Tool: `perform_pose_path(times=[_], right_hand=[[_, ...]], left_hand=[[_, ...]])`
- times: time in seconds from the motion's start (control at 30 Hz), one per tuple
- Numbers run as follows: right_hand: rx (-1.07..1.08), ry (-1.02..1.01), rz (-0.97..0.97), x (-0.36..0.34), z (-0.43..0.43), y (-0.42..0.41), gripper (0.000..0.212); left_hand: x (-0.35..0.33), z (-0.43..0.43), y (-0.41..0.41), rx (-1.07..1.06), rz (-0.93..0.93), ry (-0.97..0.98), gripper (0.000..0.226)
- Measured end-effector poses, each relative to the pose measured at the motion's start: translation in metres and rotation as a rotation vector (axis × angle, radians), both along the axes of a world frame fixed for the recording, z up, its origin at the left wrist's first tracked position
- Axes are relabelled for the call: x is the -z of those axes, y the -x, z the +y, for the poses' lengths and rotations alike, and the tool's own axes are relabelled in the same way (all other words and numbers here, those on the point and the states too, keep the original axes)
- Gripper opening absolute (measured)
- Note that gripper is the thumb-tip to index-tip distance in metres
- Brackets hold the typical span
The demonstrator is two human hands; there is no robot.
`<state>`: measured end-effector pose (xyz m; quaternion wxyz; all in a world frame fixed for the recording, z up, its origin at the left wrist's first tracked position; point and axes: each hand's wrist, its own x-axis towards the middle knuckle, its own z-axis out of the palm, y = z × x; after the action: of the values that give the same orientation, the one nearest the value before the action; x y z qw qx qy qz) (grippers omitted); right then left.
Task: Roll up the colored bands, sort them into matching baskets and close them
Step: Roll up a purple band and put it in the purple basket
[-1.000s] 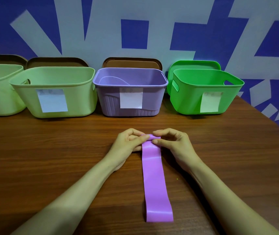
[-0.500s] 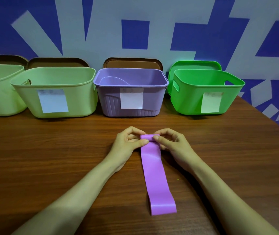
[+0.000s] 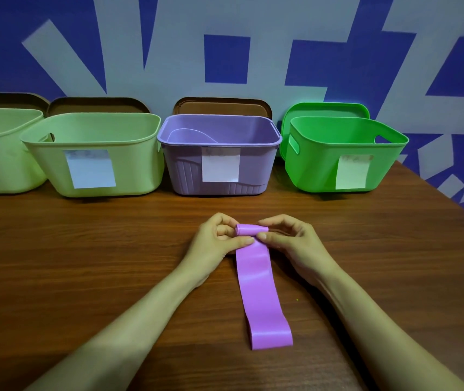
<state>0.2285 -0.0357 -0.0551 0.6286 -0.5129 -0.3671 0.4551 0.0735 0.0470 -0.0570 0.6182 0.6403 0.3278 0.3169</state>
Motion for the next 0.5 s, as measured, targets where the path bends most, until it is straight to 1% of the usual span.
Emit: perform_pose_path(times=[0.13,0.3,0.4,0.5], right_hand=[[0.021,-0.006,-0.032,0.0004,-0.0006,0.0000,0.023],[0.056,-0.025,-0.085,0.0007,0.0002,0.0006,0.027],[0.024,-0.013,-0.102,0.0011,0.0007,-0.0001,0.028],[-0.040,0.007,-0.082,0.0016,0.0009,-0.0019,0.030]], left_hand=[[-0.0013,0.0002,0.0012,0.028,-0.003,0.003,0.028],[-0.0022,0.0002,0.0003,0.015,-0.042,0.025,0.024],[-0.0015,0.0002,0.0004,0.003,-0.035,0.001,0.021],[-0.0016,0.0006,0.0014,0.005,-0.072,0.014,0.021]])
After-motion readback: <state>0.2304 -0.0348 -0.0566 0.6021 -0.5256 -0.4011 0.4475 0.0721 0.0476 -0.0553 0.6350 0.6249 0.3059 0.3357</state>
